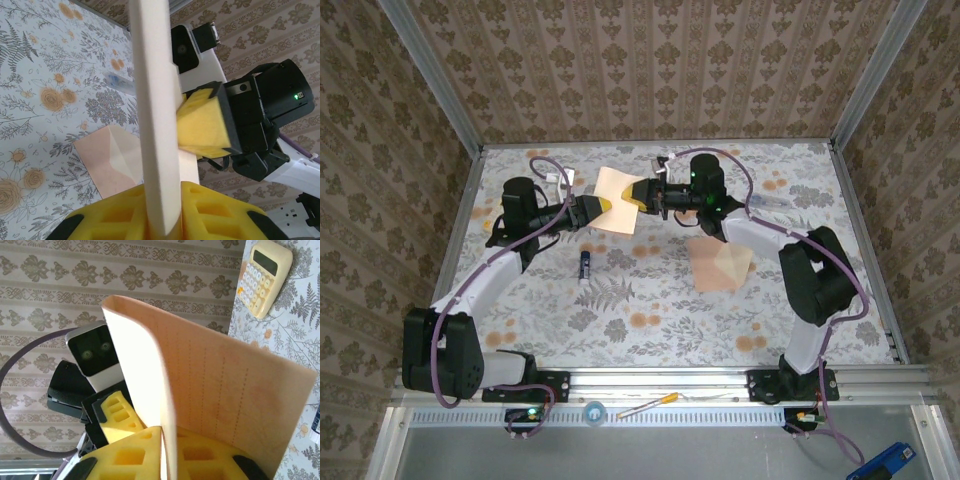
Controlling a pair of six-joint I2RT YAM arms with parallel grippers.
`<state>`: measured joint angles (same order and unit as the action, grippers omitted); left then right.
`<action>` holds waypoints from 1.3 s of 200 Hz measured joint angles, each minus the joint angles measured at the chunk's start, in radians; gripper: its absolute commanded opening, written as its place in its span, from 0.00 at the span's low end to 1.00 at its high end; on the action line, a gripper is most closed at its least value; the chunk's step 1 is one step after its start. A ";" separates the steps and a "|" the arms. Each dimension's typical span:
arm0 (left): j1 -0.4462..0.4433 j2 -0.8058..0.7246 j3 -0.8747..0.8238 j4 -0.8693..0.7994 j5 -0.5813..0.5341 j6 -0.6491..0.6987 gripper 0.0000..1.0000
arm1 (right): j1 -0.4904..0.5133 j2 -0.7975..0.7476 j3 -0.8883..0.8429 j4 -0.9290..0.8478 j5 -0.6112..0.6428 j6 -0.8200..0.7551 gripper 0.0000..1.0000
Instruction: Place the letter into the envelope and seal it
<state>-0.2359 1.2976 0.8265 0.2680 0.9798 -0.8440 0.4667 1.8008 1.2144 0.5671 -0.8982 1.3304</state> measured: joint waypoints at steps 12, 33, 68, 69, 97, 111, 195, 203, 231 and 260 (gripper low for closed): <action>0.000 0.000 0.000 0.000 0.000 0.000 0.18 | -0.008 -0.015 0.000 -0.015 0.000 -0.005 0.31; 0.000 0.000 0.000 0.000 0.000 0.000 0.15 | -0.023 -0.041 0.000 -0.036 0.002 -0.027 0.52; 0.001 0.000 0.000 0.012 -0.005 -0.001 0.14 | -0.038 -0.080 -0.014 -0.087 0.010 -0.080 0.77; 0.001 0.000 0.000 0.013 -0.004 -0.001 0.13 | -0.039 -0.080 -0.014 -0.087 0.010 -0.079 0.78; 0.001 0.000 0.000 0.038 -0.009 -0.019 0.12 | -0.045 -0.111 -0.054 -0.126 0.023 -0.131 0.84; 0.001 0.000 0.000 0.055 -0.009 -0.029 0.11 | -0.047 -0.117 -0.080 -0.134 0.027 -0.158 0.84; 0.001 0.000 0.000 0.089 -0.011 -0.054 0.10 | -0.041 -0.059 -0.146 0.182 -0.002 -0.074 0.82; 0.001 0.000 0.000 0.093 -0.011 -0.056 0.10 | -0.038 -0.053 -0.146 0.204 -0.002 -0.068 0.80; 0.000 0.000 0.000 0.101 -0.015 -0.062 0.10 | -0.024 -0.029 -0.142 0.257 -0.005 -0.052 0.73; -0.005 0.000 0.000 0.107 -0.021 -0.069 0.10 | -0.005 0.008 -0.135 0.301 -0.005 -0.026 0.53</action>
<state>-0.2405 1.2976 0.8265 0.3748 0.9592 -0.9131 0.4614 1.8091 1.0794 0.8684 -0.9031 1.3041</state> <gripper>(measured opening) 0.101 0.611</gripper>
